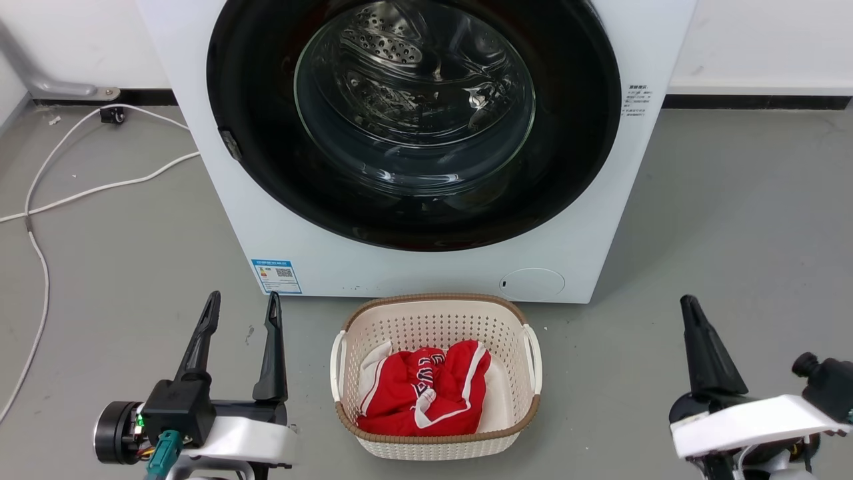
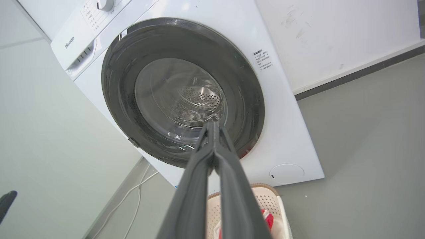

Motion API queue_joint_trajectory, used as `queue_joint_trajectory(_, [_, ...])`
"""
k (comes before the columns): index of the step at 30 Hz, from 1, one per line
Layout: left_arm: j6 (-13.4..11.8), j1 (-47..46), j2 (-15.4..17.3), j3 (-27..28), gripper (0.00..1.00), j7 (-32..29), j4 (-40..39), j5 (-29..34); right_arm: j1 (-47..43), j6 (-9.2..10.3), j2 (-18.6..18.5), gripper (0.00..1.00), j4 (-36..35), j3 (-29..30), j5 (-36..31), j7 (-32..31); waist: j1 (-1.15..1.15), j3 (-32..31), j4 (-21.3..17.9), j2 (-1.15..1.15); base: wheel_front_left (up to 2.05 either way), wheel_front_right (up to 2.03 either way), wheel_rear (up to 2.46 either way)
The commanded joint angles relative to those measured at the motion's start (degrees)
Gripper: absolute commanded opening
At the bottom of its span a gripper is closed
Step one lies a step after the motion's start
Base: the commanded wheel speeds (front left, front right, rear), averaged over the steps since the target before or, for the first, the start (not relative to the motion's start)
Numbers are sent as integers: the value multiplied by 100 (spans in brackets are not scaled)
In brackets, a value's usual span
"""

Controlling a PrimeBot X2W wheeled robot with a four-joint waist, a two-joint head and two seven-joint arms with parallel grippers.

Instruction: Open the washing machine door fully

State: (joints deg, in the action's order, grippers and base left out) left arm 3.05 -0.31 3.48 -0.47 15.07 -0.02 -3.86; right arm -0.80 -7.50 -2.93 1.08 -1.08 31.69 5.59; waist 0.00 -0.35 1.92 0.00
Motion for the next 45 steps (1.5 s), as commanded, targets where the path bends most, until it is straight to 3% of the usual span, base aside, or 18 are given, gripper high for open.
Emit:
queue_joint_trajectory(1, [15, 18, -11, 12, 100, 14, 3, 1, 133, 2, 11, 0, 27, -38, 458, 129, 0, 7, 0, 0, 0, 0, 0])
queue_joint_trajectory(11, [25, -136, -38, 53, 100, 14, -90, -38, 814, 1, 10, 0, -15, -292, 4651, 597, 0, 223, -29, 0, 0, 0, 0])
queue_joint_trajectory(14, [13, -218, -43, 91, 100, 14, -136, -94, 1177, 1, 9, 0, -187, -226, 5347, 538, 0, 403, -50, 0, 0, 0, 0])
queue_joint_trajectory(19, [1, -415, -47, 152, 100, 14, -231, -116, 1973, 1, -81, 0, -92, 46, 5918, 237, 0, 779, -80, 0, 0, 0, 0])
queue_joint_trajectory(22, [15, -555, -52, 173, 100, 14, -293, -124, 2586, 1, -285, 0, 325, 196, 6190, 70, 0, 1014, -86, 0, 0, 0, 0])
queue_joint_trajectory(23, [40, -711, -55, 167, 100, 14, -336, -138, 3306, 1, -518, 0, 902, 280, 6571, -119, 0, 1242, -49, 0, 0, 0, 0])
queue_joint_trajectory(33, [79, -1186, -59, 178, 100, 14, -483, -213, 5824, 1, -1439, 0, 3369, -418, 6800, -593, 0, 1830, 16, 0, 0, 0, 0])
queue_joint_trajectory(40, [138, -1422, -59, 147, 100, 14, -573, -213, 7287, 1, -1613, 0, 4875, -1227, 6508, -1315, 0, 2138, 87, 0, 0, 0, 0])
queue_joint_trajectory(45, [140, -1498, -60, 116, 100, 14, -605, -209, 7789, 1, -1559, 0, 5413, -1593, 6339, -1775, 0, 2258, 125, 0, 0, 0, 0])
